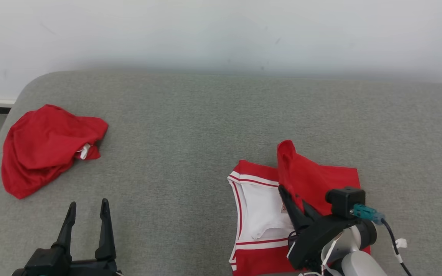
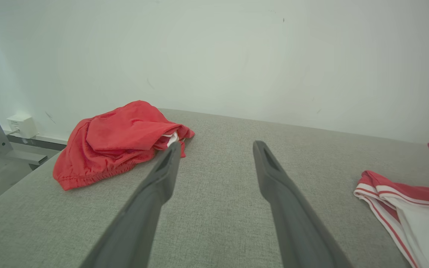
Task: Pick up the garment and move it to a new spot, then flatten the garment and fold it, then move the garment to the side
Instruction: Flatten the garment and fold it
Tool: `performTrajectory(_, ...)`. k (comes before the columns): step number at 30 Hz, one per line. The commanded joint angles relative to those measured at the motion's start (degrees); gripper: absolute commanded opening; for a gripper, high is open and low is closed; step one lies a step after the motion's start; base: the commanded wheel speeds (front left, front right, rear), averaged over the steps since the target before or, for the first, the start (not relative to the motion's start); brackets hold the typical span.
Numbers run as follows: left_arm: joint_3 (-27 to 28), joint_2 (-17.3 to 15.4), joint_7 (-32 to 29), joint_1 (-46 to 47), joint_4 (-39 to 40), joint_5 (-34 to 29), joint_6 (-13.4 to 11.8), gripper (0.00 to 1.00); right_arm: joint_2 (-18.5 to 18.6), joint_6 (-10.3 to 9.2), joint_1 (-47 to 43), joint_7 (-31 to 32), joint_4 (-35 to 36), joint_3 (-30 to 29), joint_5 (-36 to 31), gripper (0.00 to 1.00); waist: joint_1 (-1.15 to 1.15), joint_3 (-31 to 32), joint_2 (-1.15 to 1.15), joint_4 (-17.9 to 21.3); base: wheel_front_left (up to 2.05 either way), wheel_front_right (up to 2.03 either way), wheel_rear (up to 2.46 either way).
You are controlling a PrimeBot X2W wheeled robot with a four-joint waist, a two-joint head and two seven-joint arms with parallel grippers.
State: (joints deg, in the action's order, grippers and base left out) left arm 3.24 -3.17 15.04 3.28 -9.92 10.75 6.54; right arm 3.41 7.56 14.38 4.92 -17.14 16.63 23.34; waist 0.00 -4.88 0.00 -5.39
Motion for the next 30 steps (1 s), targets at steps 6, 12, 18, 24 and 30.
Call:
performTrajectory(6,-0.9,0.2,0.2,1.4,-0.8,-0.2,0.3,1.0,-0.5,-0.11,1.3,-1.7,-2.8,2.3,1.6,0.0,0.0,-0.4,0.0,-2.2,0.0,0.0,0.0)
performTrajectory(12,-1.1,0.2,0.2,1.7,-1.5,-0.3,0.5,1.0,-0.6,-0.11,2.2,-3.7,-5.6,5.1,4.2,0.0,0.0,-0.7,0.0,-2.5,0.0,0.0,0.0)
performTrajectory(18,-0.8,0.2,0.2,1.7,-2.0,-0.4,0.5,1.0,-0.6,-0.11,3.8,-7.4,-7.6,5.0,3.1,1.0,0.0,-0.4,0.0,-1.8,0.0,0.0,0.0)
performTrajectory(24,-0.5,0.1,0.2,0.7,-2.2,-0.7,0.7,1.0,0.0,-0.11,4.3,-11.4,-6.2,0.4,-0.2,1.0,0.0,0.6,0.0,-0.5,0.0,0.0,0.0)
performTrajectory(30,-0.6,0.1,0.2,-0.1,-1.9,-1.0,0.8,1.0,2.7,-0.11,2.1,-14.5,-3.2,-5.4,-2.2,1.0,0.0,1.7,0.0,0.8,0.0,0.0,0.0)
